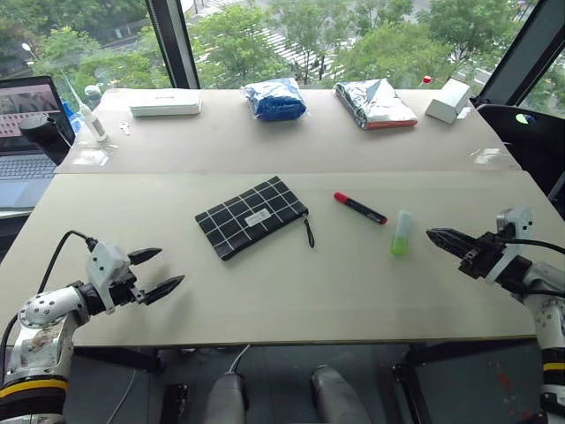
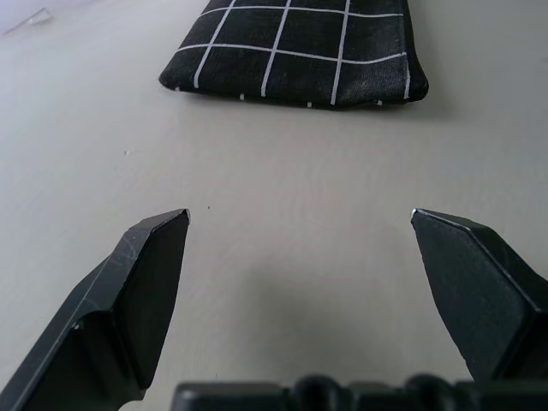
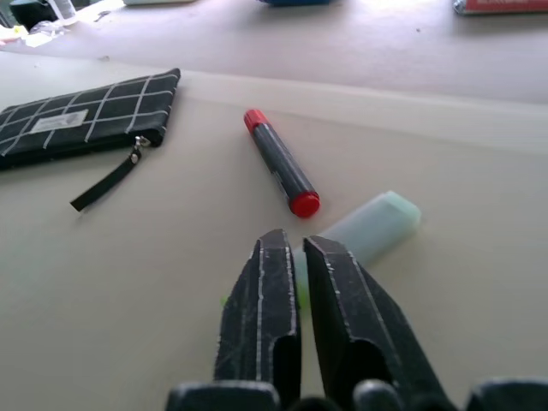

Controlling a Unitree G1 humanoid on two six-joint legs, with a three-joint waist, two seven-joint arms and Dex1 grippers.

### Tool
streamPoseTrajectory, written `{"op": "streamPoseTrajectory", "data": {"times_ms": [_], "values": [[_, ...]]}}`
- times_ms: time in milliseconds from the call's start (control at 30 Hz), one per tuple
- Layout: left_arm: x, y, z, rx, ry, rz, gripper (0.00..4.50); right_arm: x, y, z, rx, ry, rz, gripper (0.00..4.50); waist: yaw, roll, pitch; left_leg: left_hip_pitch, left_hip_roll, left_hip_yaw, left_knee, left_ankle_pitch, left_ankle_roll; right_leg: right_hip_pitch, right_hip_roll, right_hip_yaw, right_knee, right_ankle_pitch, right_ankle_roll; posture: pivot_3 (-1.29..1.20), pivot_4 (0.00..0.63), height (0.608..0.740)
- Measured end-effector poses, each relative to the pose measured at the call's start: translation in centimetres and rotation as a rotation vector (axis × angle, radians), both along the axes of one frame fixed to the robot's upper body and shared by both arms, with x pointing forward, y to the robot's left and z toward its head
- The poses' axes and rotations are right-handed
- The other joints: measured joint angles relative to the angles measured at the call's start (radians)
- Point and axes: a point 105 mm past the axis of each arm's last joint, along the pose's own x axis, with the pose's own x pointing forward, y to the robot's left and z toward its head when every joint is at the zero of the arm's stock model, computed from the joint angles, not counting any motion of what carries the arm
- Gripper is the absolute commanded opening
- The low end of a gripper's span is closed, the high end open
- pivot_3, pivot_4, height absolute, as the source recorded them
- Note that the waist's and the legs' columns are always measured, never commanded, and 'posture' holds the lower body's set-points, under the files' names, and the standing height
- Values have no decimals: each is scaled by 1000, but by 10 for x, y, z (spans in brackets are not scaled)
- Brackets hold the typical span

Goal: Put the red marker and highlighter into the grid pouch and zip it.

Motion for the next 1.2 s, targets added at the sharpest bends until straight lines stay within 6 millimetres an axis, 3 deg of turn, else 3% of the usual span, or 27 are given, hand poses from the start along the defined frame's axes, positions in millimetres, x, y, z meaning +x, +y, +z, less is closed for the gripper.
{"op": "streamPoseTrajectory", "data": {"times_ms": [133, 300, 467, 600, 800, 967, 1200], "values": [[9, -13, 5, 60, -39, -77, 4500, 12, 47, 12, 15, -47, 106, 14, -3, 0, 0, 0, 0, 0, 0, 0, 0, 0, 0, 0, 1, 0, 0, 0, 150, 740], [22, -27, 3, 224, -94, -169, 4500, 49, 120, 6, -125, -94, 118, 14, -1, 0, 0, -6, 0, -1, 0, 1, 0, -7, 0, 0, 3, 1, -1, 0, 150, 740], [32, -36, 7, 323, -189, -227, 4500, 75, 161, 16, -144, -130, 53, 14, 14, 0, 0, -8, 0, -2, 3, 1, 0, -7, 0, -3, 4, 1, -1, 0, 150, 740], [40, -41, 8, 366, -251, -233, 4500, 88, 176, 15, -157, -119, -2, 14, 21, 0, 0, -7, 0, -3, 9, 0, 0, -6, 0, -4, 11, 1, -1, 0, 150, 740], [47, -56, 7, 358, -301, -239, 4500, 91, 202, -20, -258, -59, 29, 14, 26, 0, 0, -8, 0, -3, 11, 0, 0, -6, 0, -5, 14, 1, 0, 0, 150, 740], [48, -58, 7, 359, -316, -243, 4500, 98, 204, -42, -364, -65, -2, 14, 24, 0, 0, -7, 0, -4, 11, 0, 0, -6, 0, -5, 14, 1, -1, 0, 150, 740], [50, -62, 8, 363, -321, -256, 4500, 106, 206, -40, -507, -170, 8, 14, 24, 0, 0, -7, 0, -4, 11, 0, 0, -6, 0, -6, 14, 1, -1, 0, 150, 740]]}}
